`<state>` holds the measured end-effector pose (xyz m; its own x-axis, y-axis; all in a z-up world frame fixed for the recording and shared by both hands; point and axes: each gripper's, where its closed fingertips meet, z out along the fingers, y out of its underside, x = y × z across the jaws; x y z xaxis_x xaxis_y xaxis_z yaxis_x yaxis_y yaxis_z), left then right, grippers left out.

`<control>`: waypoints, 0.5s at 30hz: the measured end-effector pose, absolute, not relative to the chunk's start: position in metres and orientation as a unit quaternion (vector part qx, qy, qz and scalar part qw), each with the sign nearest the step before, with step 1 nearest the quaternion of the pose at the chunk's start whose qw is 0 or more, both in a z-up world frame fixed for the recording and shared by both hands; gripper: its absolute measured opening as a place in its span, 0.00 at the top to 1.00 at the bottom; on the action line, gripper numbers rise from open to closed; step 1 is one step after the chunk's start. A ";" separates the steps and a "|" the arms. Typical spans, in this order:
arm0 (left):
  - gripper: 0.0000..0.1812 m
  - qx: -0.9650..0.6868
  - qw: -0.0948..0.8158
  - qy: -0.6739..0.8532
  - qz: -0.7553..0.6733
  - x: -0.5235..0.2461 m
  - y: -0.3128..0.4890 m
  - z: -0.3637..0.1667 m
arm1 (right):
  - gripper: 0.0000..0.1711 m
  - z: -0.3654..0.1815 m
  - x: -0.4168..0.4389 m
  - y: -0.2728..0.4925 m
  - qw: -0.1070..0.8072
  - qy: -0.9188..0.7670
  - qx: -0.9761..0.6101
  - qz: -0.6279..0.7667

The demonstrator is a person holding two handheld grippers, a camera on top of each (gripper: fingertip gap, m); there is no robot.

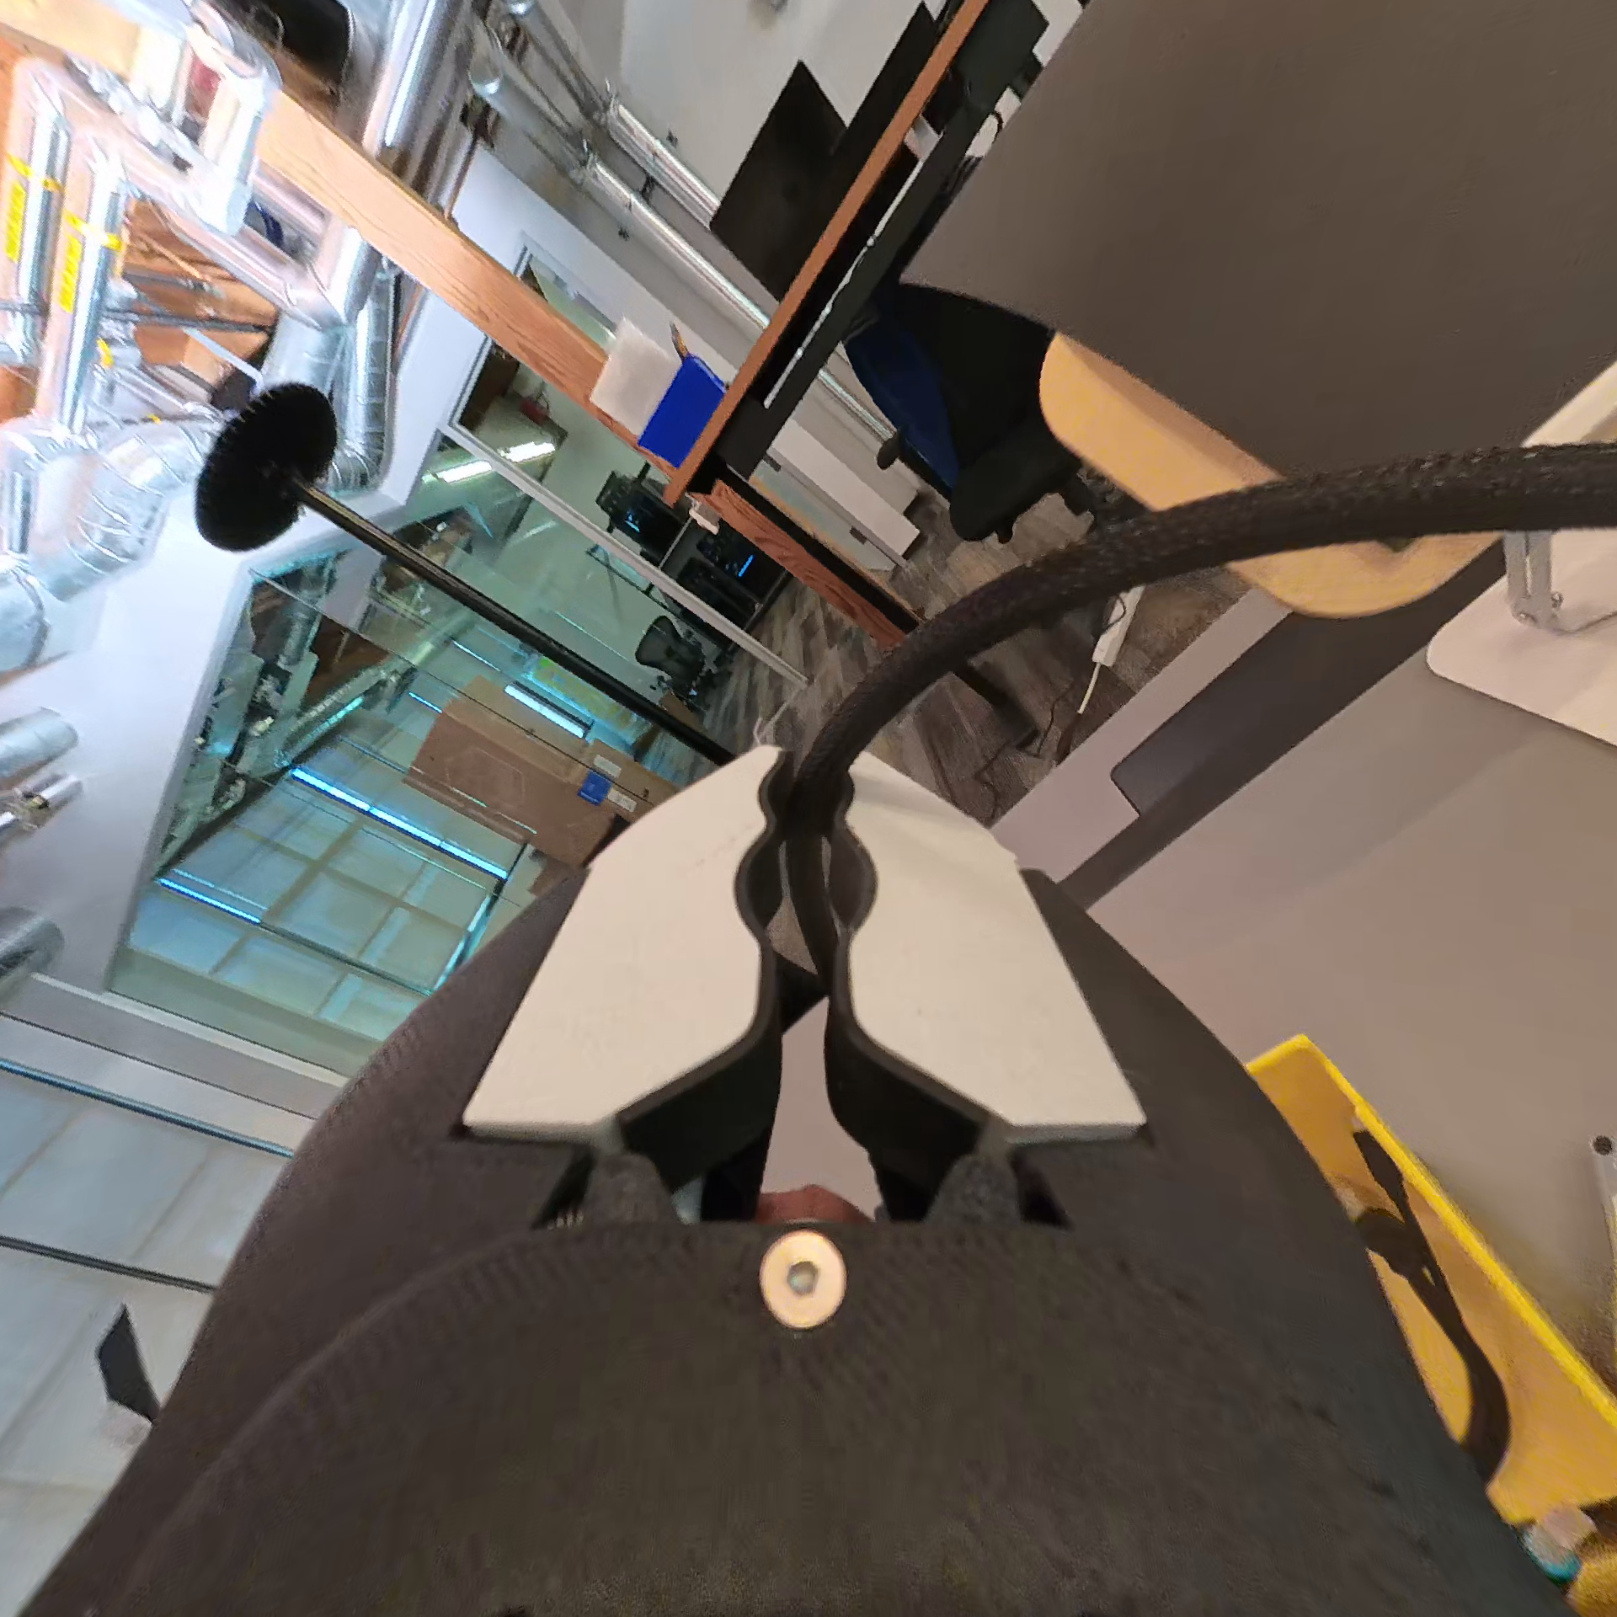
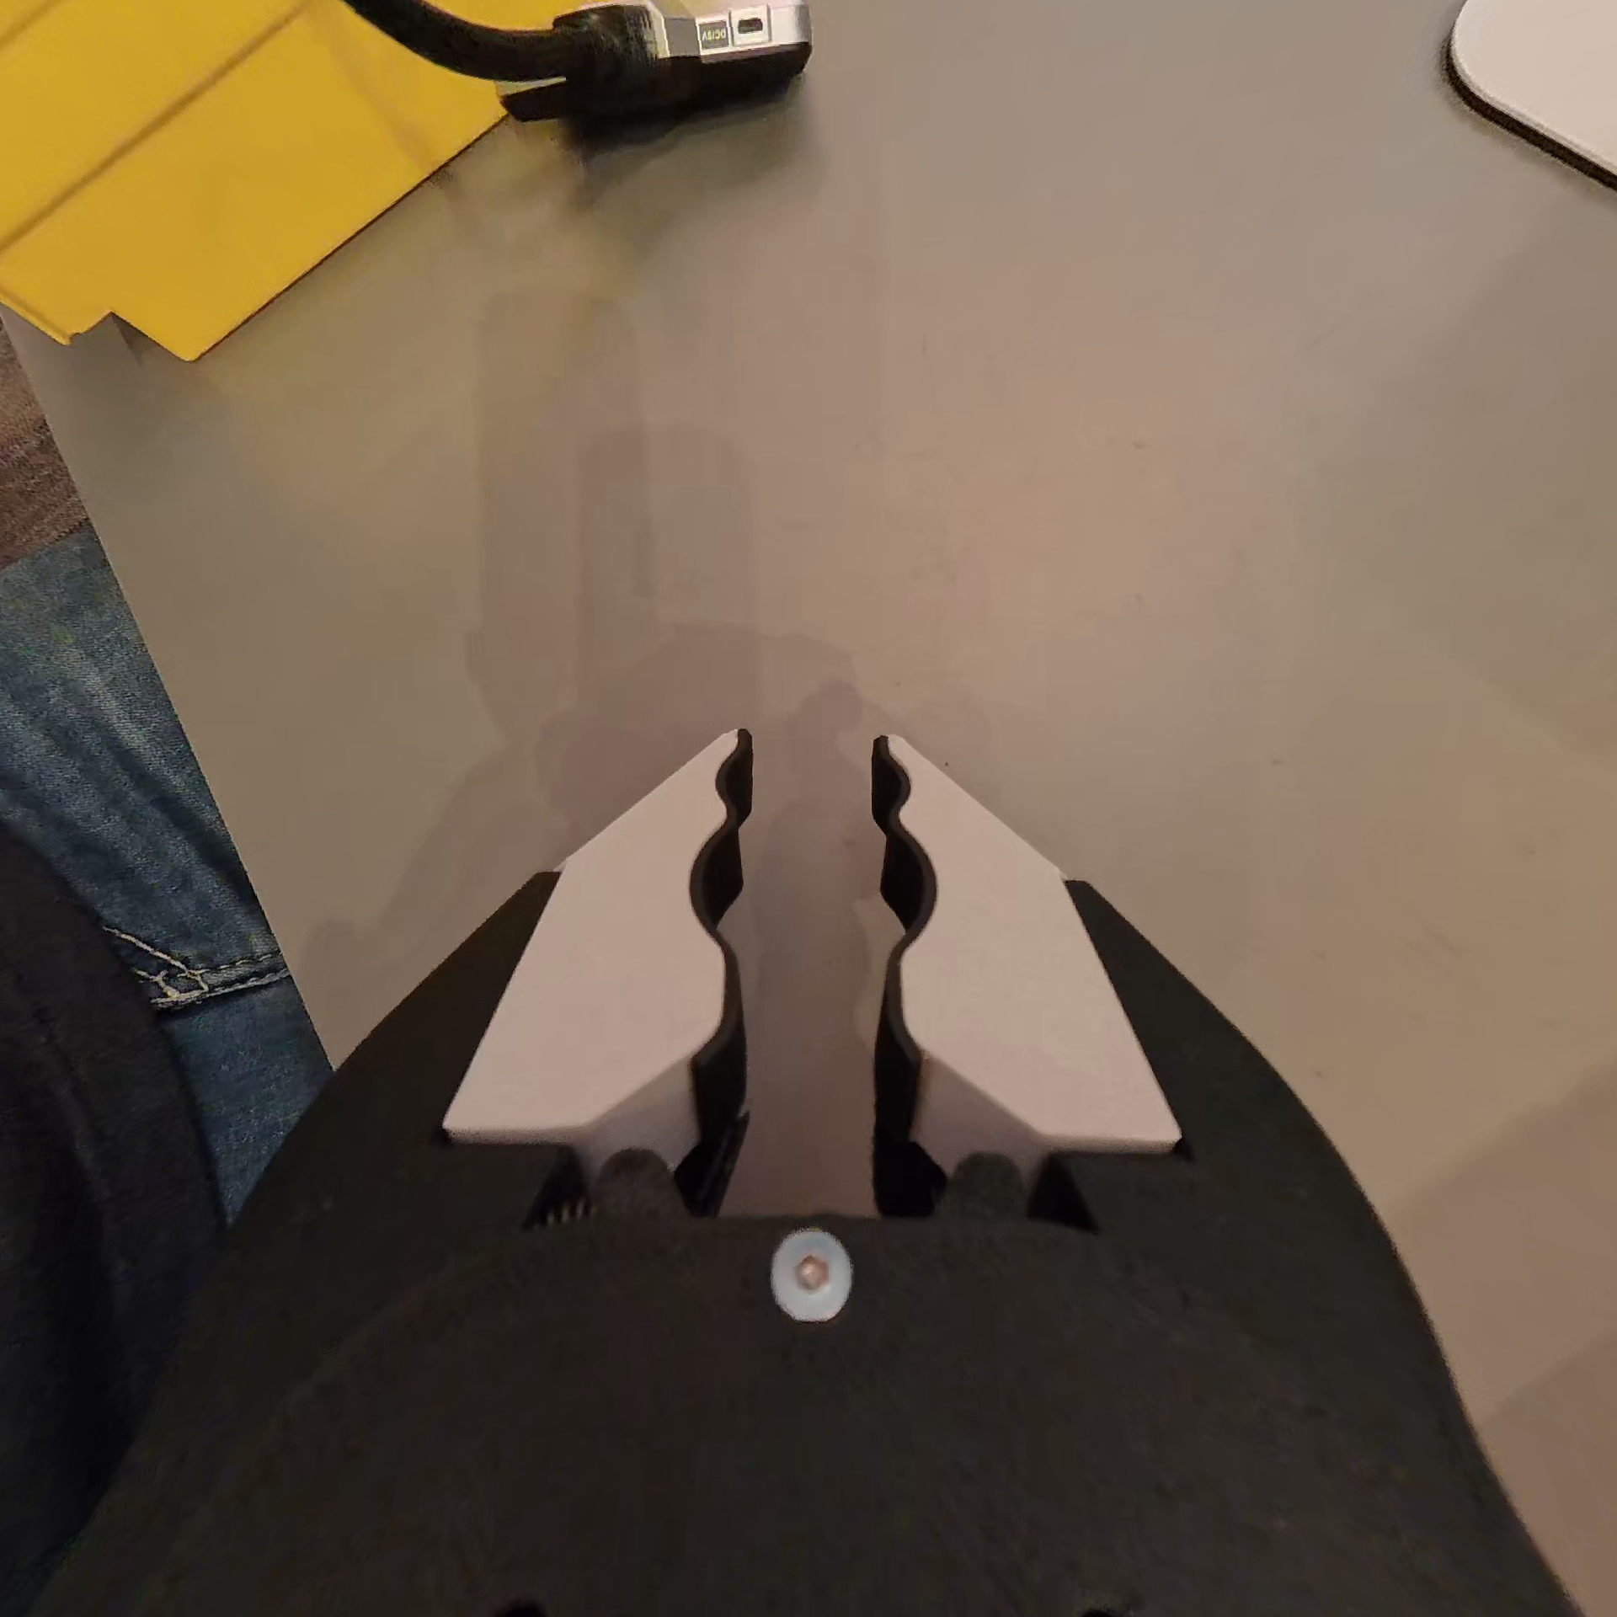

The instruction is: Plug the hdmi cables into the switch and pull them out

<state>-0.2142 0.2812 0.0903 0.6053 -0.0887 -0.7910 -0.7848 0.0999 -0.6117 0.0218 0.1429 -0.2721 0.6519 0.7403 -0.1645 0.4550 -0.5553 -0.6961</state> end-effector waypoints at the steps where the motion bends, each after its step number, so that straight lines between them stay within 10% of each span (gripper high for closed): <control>1: 0.97 -0.609 0.653 0.359 0.272 -0.208 0.280 0.095 | 0.85 -0.272 0.022 0.143 0.316 -0.350 -0.852 0.226; 15: 0.97 -0.521 0.677 0.392 0.342 -0.144 0.261 0.182 | 0.85 -0.270 0.022 0.143 0.318 -0.350 -0.851 0.229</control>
<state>-0.1444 0.2610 0.1824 0.4585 0.0543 -0.8870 -0.8714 0.2233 -0.4368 0.0216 0.1433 -0.2702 0.6499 0.7416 -0.1661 0.4503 -0.5518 -0.7020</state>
